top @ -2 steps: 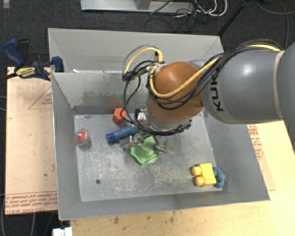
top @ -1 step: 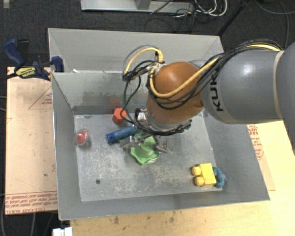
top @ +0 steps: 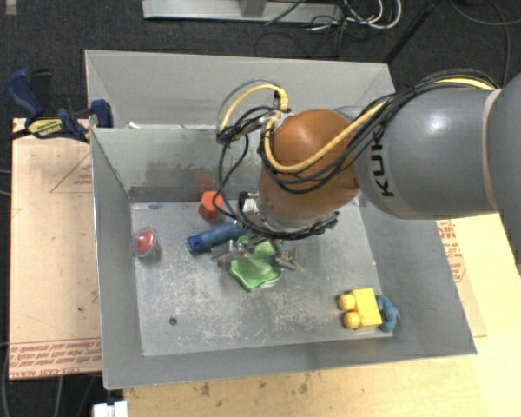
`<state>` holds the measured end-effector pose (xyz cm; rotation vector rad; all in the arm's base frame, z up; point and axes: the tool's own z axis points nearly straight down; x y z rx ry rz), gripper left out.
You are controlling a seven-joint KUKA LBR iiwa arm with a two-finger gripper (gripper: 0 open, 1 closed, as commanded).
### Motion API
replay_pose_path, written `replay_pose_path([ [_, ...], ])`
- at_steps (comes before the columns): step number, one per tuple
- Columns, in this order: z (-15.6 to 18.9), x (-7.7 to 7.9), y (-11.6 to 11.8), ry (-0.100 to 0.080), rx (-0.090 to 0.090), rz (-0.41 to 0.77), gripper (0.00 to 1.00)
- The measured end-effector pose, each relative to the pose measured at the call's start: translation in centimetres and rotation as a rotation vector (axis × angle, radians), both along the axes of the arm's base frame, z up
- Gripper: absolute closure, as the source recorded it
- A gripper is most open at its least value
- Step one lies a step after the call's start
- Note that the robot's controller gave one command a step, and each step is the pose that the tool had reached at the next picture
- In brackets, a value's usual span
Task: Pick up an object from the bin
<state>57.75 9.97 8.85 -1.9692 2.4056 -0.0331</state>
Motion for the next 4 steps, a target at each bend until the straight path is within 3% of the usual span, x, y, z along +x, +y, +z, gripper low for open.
replay_pose_path([
  [1,0.0,0.0,0.0,0.000,0.000,0.000,0.00],
  [2,0.0,2.1,-0.2,0.000,0.001,0.003,0.00],
  [3,0.0,1.8,-0.5,0.016,-0.010,0.002,1.00],
  [4,-0.1,1.6,-0.5,0.025,-0.010,0.001,1.00],
])
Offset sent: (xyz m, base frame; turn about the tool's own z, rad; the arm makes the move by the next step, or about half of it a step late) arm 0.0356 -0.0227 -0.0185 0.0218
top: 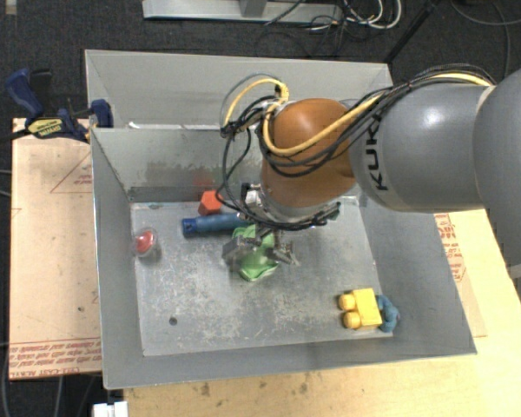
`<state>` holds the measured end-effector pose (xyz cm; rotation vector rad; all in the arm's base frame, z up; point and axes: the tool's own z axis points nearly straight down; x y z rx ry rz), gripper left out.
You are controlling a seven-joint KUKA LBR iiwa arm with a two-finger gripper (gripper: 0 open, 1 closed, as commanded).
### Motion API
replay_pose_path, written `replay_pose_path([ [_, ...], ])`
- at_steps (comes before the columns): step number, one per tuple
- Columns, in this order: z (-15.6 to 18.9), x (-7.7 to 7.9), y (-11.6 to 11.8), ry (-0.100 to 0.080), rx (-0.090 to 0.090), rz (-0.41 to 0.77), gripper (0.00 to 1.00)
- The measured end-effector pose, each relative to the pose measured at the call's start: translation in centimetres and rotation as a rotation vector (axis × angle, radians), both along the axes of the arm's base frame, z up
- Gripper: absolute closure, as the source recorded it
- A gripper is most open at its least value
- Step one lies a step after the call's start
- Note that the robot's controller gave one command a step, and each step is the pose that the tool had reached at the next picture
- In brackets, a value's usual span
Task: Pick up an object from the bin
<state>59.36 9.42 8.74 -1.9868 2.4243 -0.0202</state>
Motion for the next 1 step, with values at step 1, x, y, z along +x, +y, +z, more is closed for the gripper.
replay_pose_path([
  [1,-0.01,-0.03,-0.03,0.002,-0.001,0.000,1.00],
])
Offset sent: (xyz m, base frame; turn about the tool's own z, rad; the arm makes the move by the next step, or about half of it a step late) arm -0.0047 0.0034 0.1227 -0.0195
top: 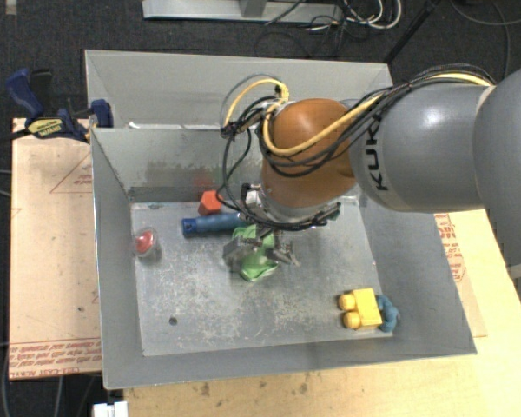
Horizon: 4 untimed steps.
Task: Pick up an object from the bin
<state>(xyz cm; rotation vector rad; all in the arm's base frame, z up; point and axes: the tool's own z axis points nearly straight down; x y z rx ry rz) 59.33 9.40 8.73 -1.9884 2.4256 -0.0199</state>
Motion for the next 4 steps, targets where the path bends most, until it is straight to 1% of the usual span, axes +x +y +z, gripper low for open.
replay_pose_path([
  [1,14.4,0.1,-0.8,0.000,0.010,0.030,1.00],
  [2,7.2,-4.6,-0.6,0.020,0.008,-0.052,1.00],
  [3,7.6,-4.3,-0.6,0.011,0.009,-0.052,0.00],
  [4,4.2,-0.5,0.8,0.011,0.009,0.202,0.00],
])
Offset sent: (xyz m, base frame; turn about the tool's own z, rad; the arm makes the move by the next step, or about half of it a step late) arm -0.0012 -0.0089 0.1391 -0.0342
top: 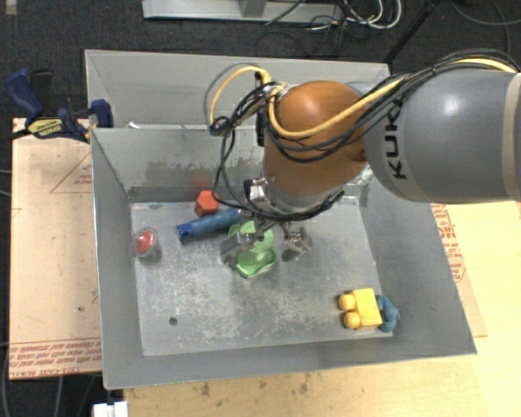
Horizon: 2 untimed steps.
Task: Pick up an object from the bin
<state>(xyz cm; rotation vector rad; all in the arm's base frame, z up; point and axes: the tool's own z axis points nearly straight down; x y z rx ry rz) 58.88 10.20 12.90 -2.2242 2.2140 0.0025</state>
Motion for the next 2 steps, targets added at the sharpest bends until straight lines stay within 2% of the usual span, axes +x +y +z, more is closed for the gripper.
replay_pose_path([
  [1,-5.28,5.26,-2.74,0.000,0.000,0.116,0.00],
  [2,-4.83,5.38,-2.62,-0.003,0.001,0.116,1.00],
])
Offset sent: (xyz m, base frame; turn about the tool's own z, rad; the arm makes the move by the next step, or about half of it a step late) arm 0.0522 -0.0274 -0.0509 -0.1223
